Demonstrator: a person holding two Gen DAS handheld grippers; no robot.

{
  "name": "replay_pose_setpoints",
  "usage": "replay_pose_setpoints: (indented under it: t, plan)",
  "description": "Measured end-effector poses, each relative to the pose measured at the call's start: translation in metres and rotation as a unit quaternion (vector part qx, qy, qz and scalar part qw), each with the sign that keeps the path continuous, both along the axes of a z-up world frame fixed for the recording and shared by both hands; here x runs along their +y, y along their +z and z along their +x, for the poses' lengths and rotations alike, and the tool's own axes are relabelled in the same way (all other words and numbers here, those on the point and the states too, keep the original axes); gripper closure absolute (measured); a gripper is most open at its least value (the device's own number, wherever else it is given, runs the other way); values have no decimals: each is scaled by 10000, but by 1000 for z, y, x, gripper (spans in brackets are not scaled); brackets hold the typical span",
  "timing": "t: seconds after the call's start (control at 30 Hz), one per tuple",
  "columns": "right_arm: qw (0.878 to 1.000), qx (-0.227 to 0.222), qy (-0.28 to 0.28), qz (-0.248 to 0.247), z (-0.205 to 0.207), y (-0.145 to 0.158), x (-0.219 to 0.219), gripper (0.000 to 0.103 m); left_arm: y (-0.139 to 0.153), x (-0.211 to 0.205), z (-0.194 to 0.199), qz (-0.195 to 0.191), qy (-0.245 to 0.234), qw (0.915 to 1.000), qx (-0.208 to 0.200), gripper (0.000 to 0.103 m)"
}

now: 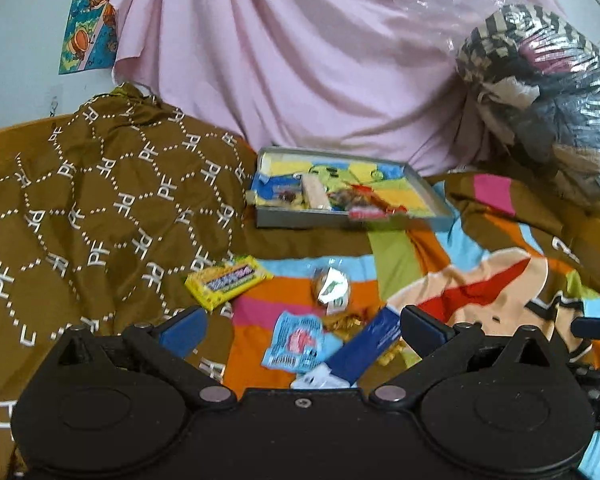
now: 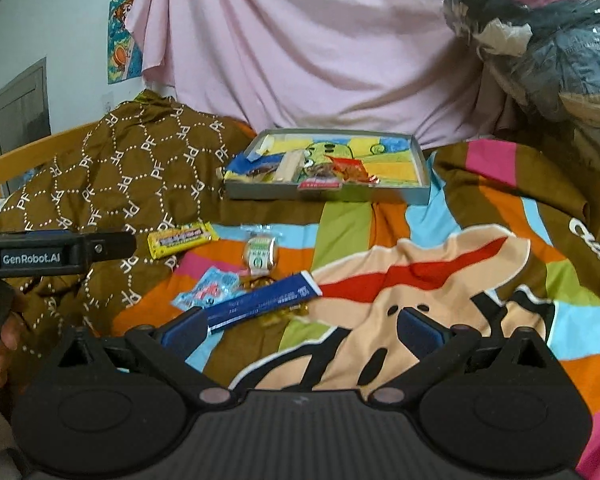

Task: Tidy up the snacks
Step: 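Withdraw both open tools from the tray back to the snack pile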

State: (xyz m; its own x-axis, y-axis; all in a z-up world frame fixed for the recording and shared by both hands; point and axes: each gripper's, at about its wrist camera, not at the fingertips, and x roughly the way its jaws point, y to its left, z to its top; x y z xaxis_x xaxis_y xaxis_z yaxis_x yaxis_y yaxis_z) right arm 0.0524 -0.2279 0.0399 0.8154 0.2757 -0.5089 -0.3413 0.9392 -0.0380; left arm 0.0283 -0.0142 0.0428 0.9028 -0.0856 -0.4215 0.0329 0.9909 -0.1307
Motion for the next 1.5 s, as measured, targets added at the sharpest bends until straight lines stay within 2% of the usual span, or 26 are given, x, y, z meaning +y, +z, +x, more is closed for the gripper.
replay_pose_setpoints:
  t: [0.2, 0.83, 1.13, 1.27, 1.5]
  plan:
    - [9999, 123, 29, 20, -2, -7, -1, 0, -8, -1, -3, 120, -52, 9998, 130, 1]
    - [9996, 204, 171, -82, -4, -11, 8, 0, -13, -2, 0, 122, -111, 9995, 272, 1]
    - [9994, 162, 209, -211, -1, -16, 9, 0, -16, 1, 14, 95, -156, 9982, 576, 1]
    - [9988, 158, 269, -368, 4, -23, 12, 0, -19, 2, 30, 140, -434, 9956, 822, 1]
    - [9976, 196, 360, -557, 22, -34, 21, 0, -31, 1, 60, 613, -1071, 9875, 983, 1]
